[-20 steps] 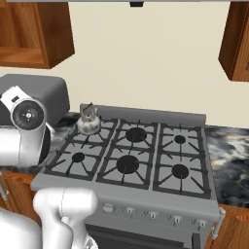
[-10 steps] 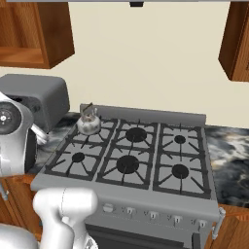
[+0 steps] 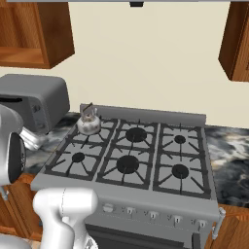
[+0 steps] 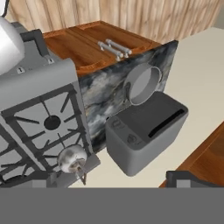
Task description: Pick the kettle from the cabinet and place it on a stove burner. Then pick the pot from the counter and place it on another stove burner. Finally, turn both burners on.
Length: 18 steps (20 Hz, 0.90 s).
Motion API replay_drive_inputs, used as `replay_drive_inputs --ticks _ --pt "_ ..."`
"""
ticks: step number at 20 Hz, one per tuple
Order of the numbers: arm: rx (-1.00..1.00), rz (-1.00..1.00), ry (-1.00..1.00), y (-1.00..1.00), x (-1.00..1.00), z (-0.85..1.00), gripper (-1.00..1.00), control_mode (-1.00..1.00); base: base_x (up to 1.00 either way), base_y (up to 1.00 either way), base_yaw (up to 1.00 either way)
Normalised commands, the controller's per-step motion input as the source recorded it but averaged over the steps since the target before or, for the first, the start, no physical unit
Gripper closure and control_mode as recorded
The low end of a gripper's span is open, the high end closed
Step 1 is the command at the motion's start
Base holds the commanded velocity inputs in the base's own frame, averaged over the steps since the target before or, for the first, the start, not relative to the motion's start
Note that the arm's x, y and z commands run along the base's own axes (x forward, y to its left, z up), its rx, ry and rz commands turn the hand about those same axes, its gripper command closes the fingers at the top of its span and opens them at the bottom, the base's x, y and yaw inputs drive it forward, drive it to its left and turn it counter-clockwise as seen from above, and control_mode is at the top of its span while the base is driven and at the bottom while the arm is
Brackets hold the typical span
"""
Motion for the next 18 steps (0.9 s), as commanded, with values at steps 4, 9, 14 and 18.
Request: replay_drive_inputs --ticks 4,9,14,18 --pt "0.0 0.0 0.02 0.0 -0.03 0.0 -1.0 -1.0 0.0 0.0 0.0" --pt "0.0 0.0 -0.01 0.0 -0.01 0.0 -1.0 -1.0 0.0 0.0 0.0" --pt "0.0 0.0 0.0 0.0 0.0 0.0 -1.0 1.0 -0.61 0.0 -0.05" --pt "0.0 0.0 0.0 0.0 0.0 0.0 -1.0 1.0 -0.52 0.13 -0.06"
